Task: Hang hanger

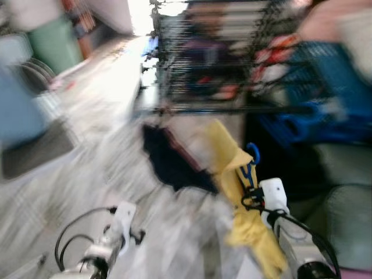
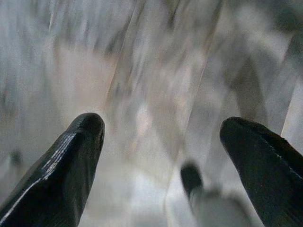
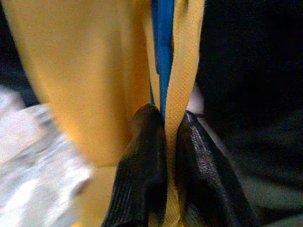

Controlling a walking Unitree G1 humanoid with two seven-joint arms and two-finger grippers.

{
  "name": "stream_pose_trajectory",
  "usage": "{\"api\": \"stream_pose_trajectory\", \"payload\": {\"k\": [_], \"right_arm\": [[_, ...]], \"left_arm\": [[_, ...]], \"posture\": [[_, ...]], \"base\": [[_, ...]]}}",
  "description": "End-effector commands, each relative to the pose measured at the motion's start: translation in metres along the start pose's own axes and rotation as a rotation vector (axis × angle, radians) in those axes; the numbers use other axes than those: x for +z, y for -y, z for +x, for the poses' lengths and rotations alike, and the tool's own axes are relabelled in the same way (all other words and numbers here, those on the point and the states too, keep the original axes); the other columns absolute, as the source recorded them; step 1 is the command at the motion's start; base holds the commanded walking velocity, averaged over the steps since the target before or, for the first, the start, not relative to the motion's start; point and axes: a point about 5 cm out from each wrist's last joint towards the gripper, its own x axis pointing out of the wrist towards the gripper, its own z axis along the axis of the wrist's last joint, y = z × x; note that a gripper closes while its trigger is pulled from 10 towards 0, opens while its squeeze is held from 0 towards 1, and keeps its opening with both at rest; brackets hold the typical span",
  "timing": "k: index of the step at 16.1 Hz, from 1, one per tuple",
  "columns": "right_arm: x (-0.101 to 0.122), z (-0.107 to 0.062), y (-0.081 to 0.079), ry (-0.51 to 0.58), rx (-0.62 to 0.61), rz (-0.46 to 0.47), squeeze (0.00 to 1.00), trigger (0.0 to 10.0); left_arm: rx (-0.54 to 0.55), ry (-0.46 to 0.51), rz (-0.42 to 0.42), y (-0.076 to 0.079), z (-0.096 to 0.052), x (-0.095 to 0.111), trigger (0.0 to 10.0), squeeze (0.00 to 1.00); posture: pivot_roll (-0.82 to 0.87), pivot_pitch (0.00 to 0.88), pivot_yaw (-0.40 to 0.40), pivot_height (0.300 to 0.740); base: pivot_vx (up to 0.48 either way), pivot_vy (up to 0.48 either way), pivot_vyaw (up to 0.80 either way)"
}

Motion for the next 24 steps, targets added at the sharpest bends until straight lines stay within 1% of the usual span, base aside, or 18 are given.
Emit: {"api": "stream_pose_trajectory", "payload": {"k": [1,3,4,7,8,9,13,15,18,19,20,21,22,23,24], "right_arm": [[0.001,-0.005,0.012,0.01,-0.029,-0.017,0.0,10.0],[0.004,-0.005,0.013,0.026,-0.034,-0.042,0.0,10.0],[0.007,-0.004,0.014,0.034,-0.039,-0.038,0.0,10.0],[0.012,-0.004,0.014,0.06,-0.052,-0.048,0.0,10.0],[0.012,-0.004,0.014,0.063,-0.074,-0.047,0.0,10.0],[0.014,-0.004,0.013,0.075,-0.077,-0.049,0.0,10.0],[0.028,-0.003,0.017,0.142,-0.183,-0.033,0.0,10.0],[0.026,-0.007,0.013,0.169,-0.236,-0.012,0.0,10.0],[0.027,-0.012,0.007,0.198,-0.243,-0.004,0.0,10.0],[0.029,-0.012,0.007,0.2,-0.242,-0.005,0.0,10.0],[0.039,-0.009,0.011,0.204,-0.238,0.0,0.0,10.0],[0.041,-0.008,0.012,0.206,-0.238,0.0,0.0,10.0],[0.049,-0.005,0.014,0.215,-0.228,0.012,0.0,10.0],[0.064,0.002,0.013,0.219,-0.189,0.003,0.0,10.0],[0.069,0.006,0.013,0.21,-0.174,0.004,0.0,10.0]], "left_arm": [[-0.023,-0.005,-0.001,0.01,0.001,-0.002,10.0,0.0],[-0.027,-0.002,0.0,0.01,0.001,-0.001,10.0,0.0],[-0.024,-0.005,-0.002,0.01,0.001,-0.002,10.0,0.0],[-0.017,-0.021,0.015,0.009,0.001,-0.005,10.0,0.0],[-0.031,-0.016,-0.005,0.01,0.001,-0.005,10.0,0.0],[-0.03,-0.017,-0.003,0.01,0.001,-0.005,10.0,0.0],[-0.044,-0.015,0.002,0.011,0.001,-0.005,10.0,0.0],[-0.053,-0.01,0.005,0.012,0.001,-0.005,10.0,0.0],[-0.049,-0.011,0.012,0.011,0.001,-0.005,10.0,0.0],[-0.049,-0.011,0.014,0.011,0.001,-0.005,10.0,0.0],[-0.05,-0.012,0.021,0.011,0.001,-0.004,10.0,0.0],[-0.05,-0.012,0.023,0.011,0.001,-0.004,10.0,0.0],[-0.051,-0.012,0.025,0.011,0.001,-0.004,10.0,0.0],[-0.054,-0.012,0.029,0.011,0.001,-0.004,10.0,0.0],[-0.055,-0.012,0.03,0.011,0.001,-0.004,10.0,0.0]], "posture": [[-0.07,0.0,-0.001,0.74],[-0.07,0.0,-0.001,0.74],[-0.07,0.0,-0.002,0.74],[-0.06,0.0,-0.003,0.74],[-0.06,0.0,-0.002,0.74],[-0.06,0.0,-0.002,0.74],[-0.06,0.0,-0.005,0.74],[-0.05,0.0,-0.009,0.74],[-0.05,0.0,-0.008,0.74],[-0.05,0.0,-0.005,0.74],[-0.05,0.0,-0.002,0.74],[-0.05,0.0,-0.002,0.74],[-0.06,0.0,0.0,0.74],[-0.06,0.0,-0.002,0.74],[-0.06,0.0,-0.003,0.74]], "base": [[0.255,0.409,0.0],[0.255,0.409,0.0],[0.0,0.334,0.0],[0.0,0.0,0.0],[0.0,0.0,0.0],[0.0,0.0,0.0],[0.0,0.0,0.0],[0.0,0.0,0.0],[0.0,0.0,0.0],[0.0,0.0,0.0],[0.0,0.0,0.0],[0.0,0.0,0.0],[0.0,0.0,0.0],[0.0,0.0,0.0],[0.0,0.0,0.0]]}}
